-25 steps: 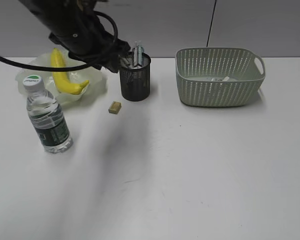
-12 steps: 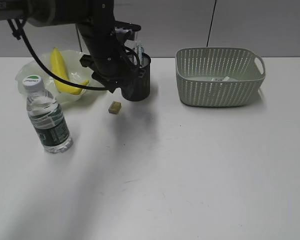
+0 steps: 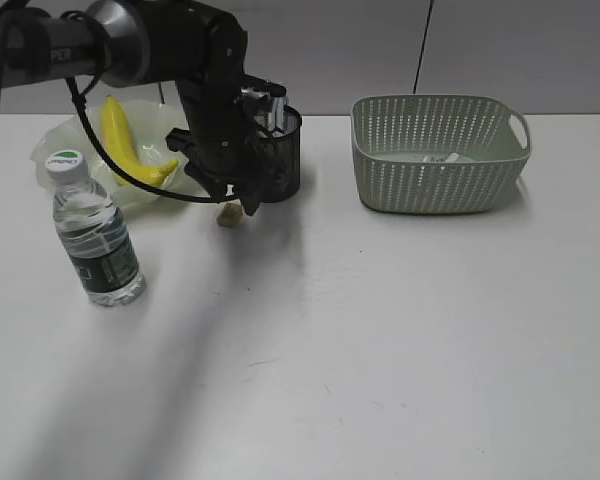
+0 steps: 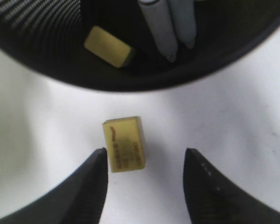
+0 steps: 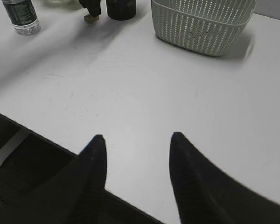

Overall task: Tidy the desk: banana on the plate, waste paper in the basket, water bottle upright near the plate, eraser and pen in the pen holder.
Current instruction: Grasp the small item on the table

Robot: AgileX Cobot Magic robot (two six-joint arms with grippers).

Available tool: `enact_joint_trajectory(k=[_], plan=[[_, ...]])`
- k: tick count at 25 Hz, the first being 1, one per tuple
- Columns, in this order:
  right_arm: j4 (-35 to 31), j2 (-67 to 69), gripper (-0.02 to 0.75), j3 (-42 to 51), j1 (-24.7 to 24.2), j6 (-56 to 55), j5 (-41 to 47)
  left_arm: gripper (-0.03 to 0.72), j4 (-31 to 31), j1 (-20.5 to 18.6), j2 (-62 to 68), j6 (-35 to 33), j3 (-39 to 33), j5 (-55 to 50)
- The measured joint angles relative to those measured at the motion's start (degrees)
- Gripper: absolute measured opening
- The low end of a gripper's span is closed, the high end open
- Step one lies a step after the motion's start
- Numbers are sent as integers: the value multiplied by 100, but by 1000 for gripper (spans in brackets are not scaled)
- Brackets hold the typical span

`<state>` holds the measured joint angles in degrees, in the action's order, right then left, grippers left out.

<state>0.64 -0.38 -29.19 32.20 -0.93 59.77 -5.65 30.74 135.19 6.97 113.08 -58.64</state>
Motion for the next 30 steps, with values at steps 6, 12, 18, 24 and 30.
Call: enact_joint_trajectory(k=[6,12,18,24,30], plan=[[0,0,358,0,0,0,0,396,-18,-29,203,0,0,50],[11,0,357,0,0,0,0,396,-96,-122,218,0,0,282],[12,0,357,0,0,0,0,396,-77,-185,242,0,0,334],[17,0,357,0,0,5,0,392,-19,-185,381,0,0,344],[17,0,357,0,0,5,0,183,-10,-179,395,0,22,358]])
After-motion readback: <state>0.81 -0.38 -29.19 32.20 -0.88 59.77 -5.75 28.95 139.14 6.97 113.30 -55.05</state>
